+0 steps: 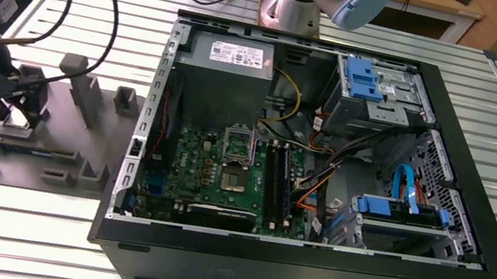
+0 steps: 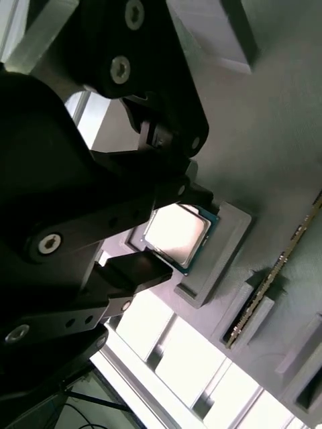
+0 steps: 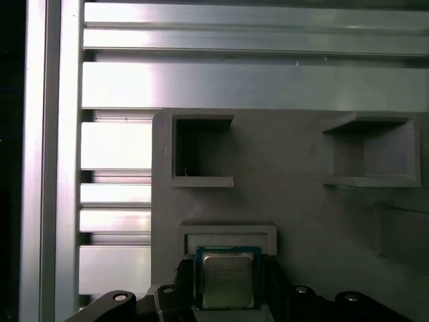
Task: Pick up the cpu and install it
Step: 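Pick up the cpu and move it towards the insertion slot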
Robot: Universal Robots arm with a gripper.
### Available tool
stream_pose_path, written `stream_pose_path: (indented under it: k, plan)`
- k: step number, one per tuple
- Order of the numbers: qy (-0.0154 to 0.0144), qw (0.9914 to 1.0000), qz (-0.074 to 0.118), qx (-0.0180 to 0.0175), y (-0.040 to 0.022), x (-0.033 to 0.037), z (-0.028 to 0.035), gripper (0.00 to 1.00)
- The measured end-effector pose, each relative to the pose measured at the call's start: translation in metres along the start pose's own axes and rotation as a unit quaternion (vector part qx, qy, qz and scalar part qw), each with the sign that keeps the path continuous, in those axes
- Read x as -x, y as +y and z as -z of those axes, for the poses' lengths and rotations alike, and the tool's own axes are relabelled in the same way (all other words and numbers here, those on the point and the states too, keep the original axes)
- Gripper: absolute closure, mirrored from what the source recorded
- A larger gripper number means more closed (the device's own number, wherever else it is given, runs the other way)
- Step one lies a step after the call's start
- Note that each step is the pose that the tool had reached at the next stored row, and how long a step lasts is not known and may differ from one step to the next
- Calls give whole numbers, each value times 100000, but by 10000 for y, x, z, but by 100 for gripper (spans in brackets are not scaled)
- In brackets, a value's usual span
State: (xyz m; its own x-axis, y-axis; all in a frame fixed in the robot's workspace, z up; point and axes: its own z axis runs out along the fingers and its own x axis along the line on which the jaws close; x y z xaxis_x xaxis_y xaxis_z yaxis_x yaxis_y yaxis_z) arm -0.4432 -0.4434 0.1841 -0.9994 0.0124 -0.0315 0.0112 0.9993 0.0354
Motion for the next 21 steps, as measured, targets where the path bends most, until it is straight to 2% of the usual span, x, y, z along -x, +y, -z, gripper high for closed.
stream_pose_path:
  k: [6, 7, 8, 17, 21]
  plan:
    - [6, 100000, 1, -3, 0, 0, 6, 45]
    - [17, 100000, -2, -10, 0, 0, 8, 47]
    - [17, 100000, -1, -10, 0, 0, 9, 53]
    - [8, 100000, -1, -4, 1, 0, 17, 53]
    - [10, 100000, 1, -7, 2, 2, 58, 53]
